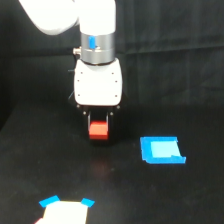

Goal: Pick up the red object from the table

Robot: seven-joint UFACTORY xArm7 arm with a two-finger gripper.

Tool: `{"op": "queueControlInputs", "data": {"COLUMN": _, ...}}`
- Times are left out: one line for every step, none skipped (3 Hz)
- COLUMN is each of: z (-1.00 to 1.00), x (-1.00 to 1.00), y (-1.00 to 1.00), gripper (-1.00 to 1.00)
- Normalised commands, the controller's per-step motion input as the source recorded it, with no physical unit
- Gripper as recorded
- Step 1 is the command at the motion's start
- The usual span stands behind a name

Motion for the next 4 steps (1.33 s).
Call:
{"op": "queueControlInputs", "data": {"z": 1.00, "x": -0.16, "y": -1.00, "gripper": -1.00}}
{"op": "queueControlInputs", "data": {"z": 1.00, "x": -0.03, "y": -0.96, "gripper": -0.58}}
{"op": "queueControlInputs", "data": {"z": 1.00, "x": 0.44, "y": -0.24, "gripper": -1.00}}
{"op": "queueControlInputs", "data": {"z": 1.00, "x": 0.59, "y": -0.04, "gripper": -0.85}}
